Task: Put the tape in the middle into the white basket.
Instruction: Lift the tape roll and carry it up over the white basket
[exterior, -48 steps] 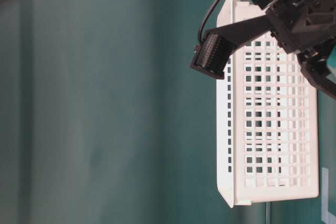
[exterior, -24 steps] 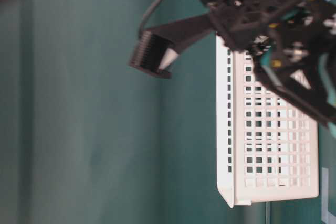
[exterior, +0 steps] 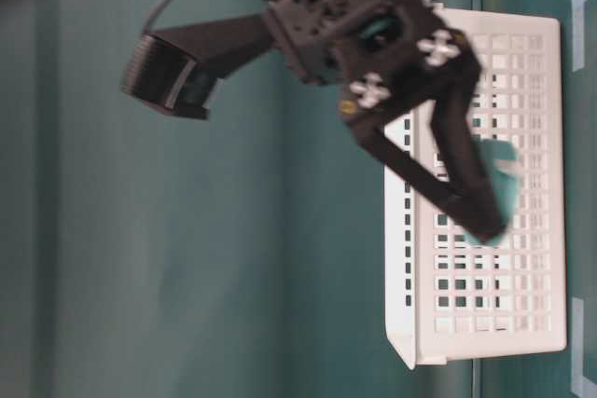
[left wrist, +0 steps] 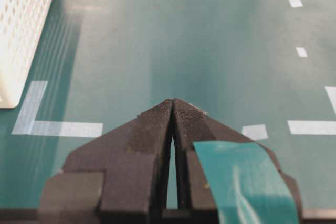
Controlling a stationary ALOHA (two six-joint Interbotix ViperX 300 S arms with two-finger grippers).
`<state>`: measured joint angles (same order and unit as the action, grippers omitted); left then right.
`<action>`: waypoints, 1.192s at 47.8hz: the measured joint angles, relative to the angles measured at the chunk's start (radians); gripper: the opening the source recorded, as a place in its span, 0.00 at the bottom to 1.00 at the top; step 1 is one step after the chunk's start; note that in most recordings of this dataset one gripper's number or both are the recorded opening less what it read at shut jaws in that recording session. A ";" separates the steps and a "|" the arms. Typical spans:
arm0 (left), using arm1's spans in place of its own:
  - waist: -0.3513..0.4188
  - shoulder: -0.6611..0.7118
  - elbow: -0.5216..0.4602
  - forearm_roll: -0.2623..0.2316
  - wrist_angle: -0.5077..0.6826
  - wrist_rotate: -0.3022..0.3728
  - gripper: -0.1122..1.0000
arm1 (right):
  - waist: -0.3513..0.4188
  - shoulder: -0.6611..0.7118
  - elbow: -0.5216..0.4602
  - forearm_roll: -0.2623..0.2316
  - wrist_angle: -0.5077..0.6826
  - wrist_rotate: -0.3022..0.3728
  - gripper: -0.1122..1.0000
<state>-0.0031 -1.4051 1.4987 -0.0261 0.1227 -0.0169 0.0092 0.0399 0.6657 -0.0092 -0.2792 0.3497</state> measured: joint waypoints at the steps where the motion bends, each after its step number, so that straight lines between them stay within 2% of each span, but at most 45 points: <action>1: 0.000 0.000 0.000 0.000 0.000 0.000 0.00 | -0.002 -0.008 0.000 0.000 0.003 0.000 0.68; 15: 0.000 0.000 0.000 0.000 0.000 0.000 0.00 | -0.026 -0.055 -0.002 -0.002 0.046 0.000 0.68; 40: 0.000 0.000 0.000 0.000 0.000 0.000 0.00 | -0.031 -0.058 -0.018 -0.003 0.080 0.000 0.68; 57: 0.000 0.000 0.000 0.000 0.000 0.000 0.00 | -0.104 -0.103 -0.043 -0.048 0.163 -0.003 0.68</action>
<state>-0.0031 -1.4051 1.4987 -0.0261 0.1227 -0.0169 -0.0951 -0.0629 0.6228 -0.0568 -0.1166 0.3467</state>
